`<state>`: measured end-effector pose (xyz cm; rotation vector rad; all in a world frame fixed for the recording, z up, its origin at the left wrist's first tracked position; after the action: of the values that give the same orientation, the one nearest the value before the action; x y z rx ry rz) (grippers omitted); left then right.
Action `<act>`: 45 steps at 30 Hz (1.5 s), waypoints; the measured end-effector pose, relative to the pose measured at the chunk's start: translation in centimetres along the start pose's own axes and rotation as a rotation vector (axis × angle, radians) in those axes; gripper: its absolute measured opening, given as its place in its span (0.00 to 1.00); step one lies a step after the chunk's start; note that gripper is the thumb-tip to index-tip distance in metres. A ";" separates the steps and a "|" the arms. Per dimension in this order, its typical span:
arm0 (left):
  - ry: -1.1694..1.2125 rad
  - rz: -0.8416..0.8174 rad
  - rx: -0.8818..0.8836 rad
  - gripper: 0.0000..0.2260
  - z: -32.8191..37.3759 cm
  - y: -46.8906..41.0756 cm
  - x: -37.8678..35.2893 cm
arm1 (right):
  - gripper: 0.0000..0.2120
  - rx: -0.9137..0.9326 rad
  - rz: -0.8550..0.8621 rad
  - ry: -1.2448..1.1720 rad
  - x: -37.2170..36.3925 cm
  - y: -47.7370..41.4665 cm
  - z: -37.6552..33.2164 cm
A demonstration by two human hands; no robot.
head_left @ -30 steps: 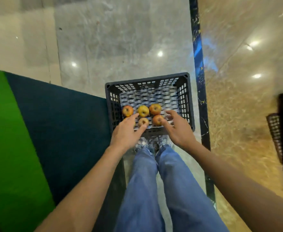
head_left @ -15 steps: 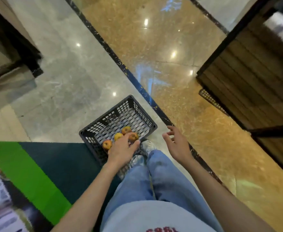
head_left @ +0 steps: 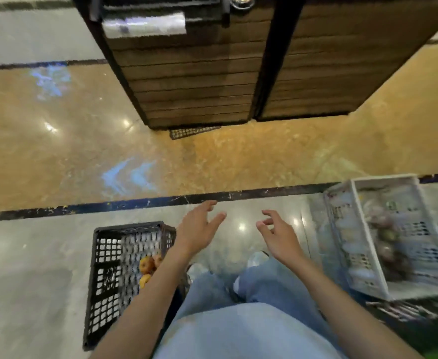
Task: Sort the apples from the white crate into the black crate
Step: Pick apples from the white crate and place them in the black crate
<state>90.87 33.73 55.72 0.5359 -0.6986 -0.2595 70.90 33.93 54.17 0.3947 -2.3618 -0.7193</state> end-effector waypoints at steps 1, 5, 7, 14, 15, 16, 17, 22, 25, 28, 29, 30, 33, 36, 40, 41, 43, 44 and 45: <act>-0.025 -0.027 -0.028 0.23 1.3 -0.8 -1.0 | 0.18 -0.042 0.029 -0.032 1.4 0.3 1.6; -0.104 -0.120 -0.063 0.22 6.1 -3.5 -5.4 | 0.19 -0.185 0.134 -0.149 6.6 1.9 8.1; -0.096 -0.144 -0.077 0.21 7.8 -4.7 -7.4 | 0.19 -0.227 0.184 -0.199 9.0 2.0 10.5; -0.184 -0.225 -0.055 0.18 11.8 -8.8 -10.4 | 0.18 -0.297 0.309 -0.362 16.0 0.9 14.1; -0.196 -0.239 -0.040 0.18 12.3 -9.8 -10.6 | 0.18 -0.309 0.329 -0.386 16.8 0.4 14.5; -0.210 -0.258 -0.037 0.18 13.2 -10.8 -10.8 | 0.18 -0.321 0.353 -0.408 17.6 -0.1 14.8; -0.226 -0.282 -0.041 0.18 14.1 -12.1 -11.0 | 0.18 -0.331 0.382 -0.426 18.4 -0.6 15.2; -0.258 -0.467 -0.108 0.16 22.3 -20.1 -13.7 | 0.17 -0.425 0.488 -0.553 23.0 -3.5 17.1; -0.413 -0.559 -0.232 0.17 29.0 -24.4 -16.4 | 0.18 -0.520 0.596 -0.661 25.5 -4.3 18.3; -0.542 -0.647 -0.364 0.19 35.4 -27.6 -19.7 | 0.17 -0.600 0.688 -0.781 27.0 -4.2 19.5; -0.588 -0.670 -0.405 0.19 37.4 -28.4 -20.8 | 0.17 -0.627 0.715 -0.809 27.4 -4.0 20.0; -0.622 -0.692 -0.449 0.19 39.1 -29.0 -21.9 | 0.17 -0.655 0.744 -0.836 27.6 -3.7 20.4; -0.691 -0.746 -0.530 0.19 43.1 -30.1 -25.0 | 0.17 -0.723 0.818 -0.914 28.3 -3.1 21.5; -0.760 -0.796 -0.538 0.20 45.1 -31.0 -27.7 | 0.16 -0.778 0.847 -0.967 29.2 -2.9 23.4; -0.809 -0.835 -0.510 0.20 46.5 -31.2 -31.8 | 0.16 -0.804 0.846 -1.014 30.8 -3.1 27.4; -0.816 -0.844 -0.505 0.20 46.9 -31.1 -33.1 | 0.16 -0.817 0.835 -1.015 31.5 -3.1 28.5; -0.837 -0.859 -0.508 0.19 47.7 -31.1 -36.0 | 0.16 -0.849 0.808 -1.025 32.8 -3.2 31.1; -0.848 -0.863 -0.514 0.19 48.0 -31.2 -37.7 | 0.16 -0.862 0.795 -1.031 33.4 -3.4 32.7; -0.857 -0.863 -0.521 0.20 48.2 -31.4 -39.5 | 0.15 -0.869 0.782 -1.027 33.9 -3.7 34.4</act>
<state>27.76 4.96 47.99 0.1691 -1.1399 -1.4986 23.34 29.55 45.94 -1.4779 -2.3482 -1.6213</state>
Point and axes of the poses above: each hand's wrist, its own y-axis away from the middle knuckle, its own x-axis out of the back of the hand, z = x × y, the point moved 2 cm from there along -y, towards the middle knuckle, and after that the axes turned 6 degrees about -z, right-handed, at the moved point
